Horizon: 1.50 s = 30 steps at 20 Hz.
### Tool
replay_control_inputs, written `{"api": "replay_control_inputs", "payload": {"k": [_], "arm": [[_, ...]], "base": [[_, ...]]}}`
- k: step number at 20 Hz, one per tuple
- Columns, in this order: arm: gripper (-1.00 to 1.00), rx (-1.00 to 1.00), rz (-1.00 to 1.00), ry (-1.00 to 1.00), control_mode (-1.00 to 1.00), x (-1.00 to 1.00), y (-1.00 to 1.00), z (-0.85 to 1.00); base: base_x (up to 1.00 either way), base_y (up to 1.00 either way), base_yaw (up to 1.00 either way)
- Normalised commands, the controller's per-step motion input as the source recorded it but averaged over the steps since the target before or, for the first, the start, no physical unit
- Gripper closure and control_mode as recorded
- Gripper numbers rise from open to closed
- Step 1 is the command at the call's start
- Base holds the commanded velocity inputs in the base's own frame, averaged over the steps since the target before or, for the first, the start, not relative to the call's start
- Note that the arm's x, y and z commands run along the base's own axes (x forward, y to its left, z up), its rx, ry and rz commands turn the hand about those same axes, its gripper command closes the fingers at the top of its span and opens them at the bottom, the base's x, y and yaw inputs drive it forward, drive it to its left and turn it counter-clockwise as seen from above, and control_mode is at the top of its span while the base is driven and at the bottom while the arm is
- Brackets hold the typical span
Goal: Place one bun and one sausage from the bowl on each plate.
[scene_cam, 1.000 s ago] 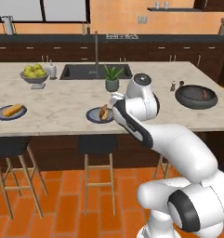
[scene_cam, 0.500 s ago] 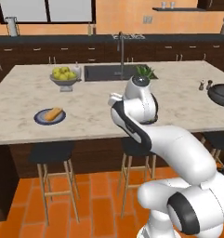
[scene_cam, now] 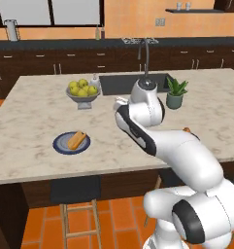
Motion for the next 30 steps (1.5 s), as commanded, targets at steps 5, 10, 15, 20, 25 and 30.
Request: {"api": "replay_control_inputs", "payload": {"k": [5,10,15,20,25,30], "arm": [[1.0,0.0,0.17,-0.16,-1.0,-0.41,0.9,0.25],[1.0,0.0,0.12,0.07,-1.0,-0.15,1.0,0.4],[1.0,-0.01,0.0,0.25,-1.0,0.21,1.0,-0.2],[1.0,-0.02,0.0,0.2,-1.0,0.37,1.0,-0.35],[1.0,-0.01,0.04,0.0,-1.0,0.13,0.36,-0.31],[1.0,0.05,0.0,-0.14,-1.0,0.28,0.02,-0.59]], "base": [[0.0,0.0,0.0],[0.0,0.0,0.0],[0.0,0.0,0.0],[0.0,0.0,0.0],[0.0,0.0,0.0],[0.0,0.0,0.0]]}}
